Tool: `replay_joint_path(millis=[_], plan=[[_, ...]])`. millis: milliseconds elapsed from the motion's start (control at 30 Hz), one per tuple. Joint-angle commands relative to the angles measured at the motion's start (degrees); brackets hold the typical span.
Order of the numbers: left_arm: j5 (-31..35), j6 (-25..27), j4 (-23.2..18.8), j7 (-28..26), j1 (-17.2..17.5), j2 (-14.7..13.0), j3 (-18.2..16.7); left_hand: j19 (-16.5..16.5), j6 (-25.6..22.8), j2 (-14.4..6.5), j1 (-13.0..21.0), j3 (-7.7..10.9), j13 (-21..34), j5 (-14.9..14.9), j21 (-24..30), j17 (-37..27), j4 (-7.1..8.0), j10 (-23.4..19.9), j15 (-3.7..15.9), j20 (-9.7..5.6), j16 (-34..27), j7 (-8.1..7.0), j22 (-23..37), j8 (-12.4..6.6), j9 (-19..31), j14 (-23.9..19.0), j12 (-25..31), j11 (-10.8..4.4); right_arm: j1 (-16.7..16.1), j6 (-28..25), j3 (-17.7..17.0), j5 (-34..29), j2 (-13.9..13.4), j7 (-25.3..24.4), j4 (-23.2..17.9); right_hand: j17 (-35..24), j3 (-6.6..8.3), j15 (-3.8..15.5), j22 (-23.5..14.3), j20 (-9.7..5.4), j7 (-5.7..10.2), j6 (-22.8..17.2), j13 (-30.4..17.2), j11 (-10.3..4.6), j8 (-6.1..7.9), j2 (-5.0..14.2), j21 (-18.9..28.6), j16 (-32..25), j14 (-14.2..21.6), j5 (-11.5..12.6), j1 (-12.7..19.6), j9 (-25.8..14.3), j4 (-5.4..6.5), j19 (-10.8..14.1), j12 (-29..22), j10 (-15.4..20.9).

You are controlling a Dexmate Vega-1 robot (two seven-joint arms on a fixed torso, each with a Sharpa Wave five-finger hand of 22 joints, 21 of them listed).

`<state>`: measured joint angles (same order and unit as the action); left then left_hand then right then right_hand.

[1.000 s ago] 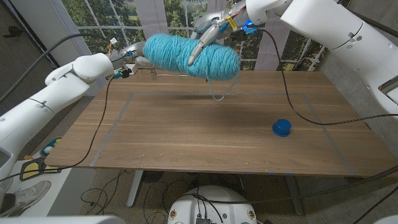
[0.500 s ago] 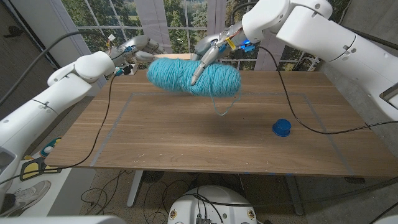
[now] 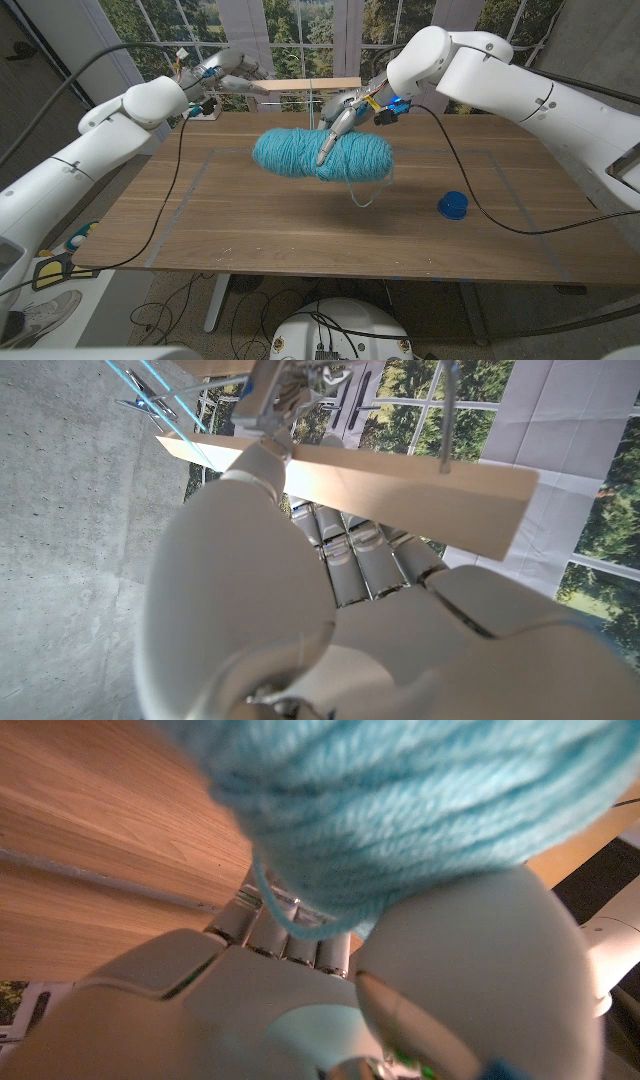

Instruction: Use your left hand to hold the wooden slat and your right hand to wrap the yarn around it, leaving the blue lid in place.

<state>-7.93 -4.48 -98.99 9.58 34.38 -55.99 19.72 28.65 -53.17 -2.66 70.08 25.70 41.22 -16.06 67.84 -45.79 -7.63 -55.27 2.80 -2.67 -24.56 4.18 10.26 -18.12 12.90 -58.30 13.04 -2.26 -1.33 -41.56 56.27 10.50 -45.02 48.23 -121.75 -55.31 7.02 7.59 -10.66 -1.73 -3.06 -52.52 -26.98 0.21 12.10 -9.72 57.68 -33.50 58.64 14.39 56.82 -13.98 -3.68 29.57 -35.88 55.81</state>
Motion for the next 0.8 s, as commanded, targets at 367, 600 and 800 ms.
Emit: replay_joint_path(millis=[367, 600, 800], plan=[[-6.85, -2.48, -1.56, 6.79, -0.64, -0.22, -0.95, -0.28, -7.6, -5.02, 4.17, 0.62, -0.08, 0.36, 0.39, -0.23, 0.11, -2.93, 10.16, -4.62, 0.26, -3.35, 0.12, -0.03, 9.11, -7.32, -0.25, -2.58, -7.67, -1.15, -0.89, -0.71, -0.76, -5.64, 8.69, -0.4, 0.79, 3.1, -0.08, -0.48, 3.54, -7.2, -0.59, -1.01, -0.03, 19.88, 0.51, -0.44, -0.92, -0.69, 19.48, -0.12, 0.95, -2.19, 0.54, 5.94], [-9.3, -4.1, -2.24, 7.86, 0.96, -1.14, -2.21, -0.34, -7.28, -5.03, 4.14, 0.64, -0.49, 0.4, 0.46, -0.22, 0.13, -2.88, 10.16, -4.55, 0.38, -3.27, 0.1, 0.24, 9.05, -7.33, -0.56, -2.46, -11.98, -0.76, -4.86, 1.45, -1.15, -11.37, 12.25, -0.53, 0.7, 3.78, -0.09, -1.26, 4.23, -6.95, -1.17, -1.46, 0.02, 19.51, 0.39, 0.17, -2.0, -0.94, 18.84, -0.37, 1.45, -3.72, 0.69, 5.28], [-12.4, -5.07, -2.08, 10.18, 1.56, -1.65, -2.92, -0.4, -7.34, -5.1, 4.19, 0.71, -0.36, 0.45, 0.56, -0.24, 0.12, -2.68, 10.15, -4.51, 0.49, -3.38, 0.1, 0.35, 9.02, -7.33, -0.6, -2.44, -15.54, 0.18, -8.31, 3.61, -1.63, -16.19, 14.21, -0.41, 0.79, 4.14, -0.06, -1.75, 4.67, -6.81, -1.07, -1.61, 0.22, 19.31, 0.33, 0.95, -2.99, -0.94, 18.76, -0.8, 1.59, -4.79, 1.03, 5.14]])
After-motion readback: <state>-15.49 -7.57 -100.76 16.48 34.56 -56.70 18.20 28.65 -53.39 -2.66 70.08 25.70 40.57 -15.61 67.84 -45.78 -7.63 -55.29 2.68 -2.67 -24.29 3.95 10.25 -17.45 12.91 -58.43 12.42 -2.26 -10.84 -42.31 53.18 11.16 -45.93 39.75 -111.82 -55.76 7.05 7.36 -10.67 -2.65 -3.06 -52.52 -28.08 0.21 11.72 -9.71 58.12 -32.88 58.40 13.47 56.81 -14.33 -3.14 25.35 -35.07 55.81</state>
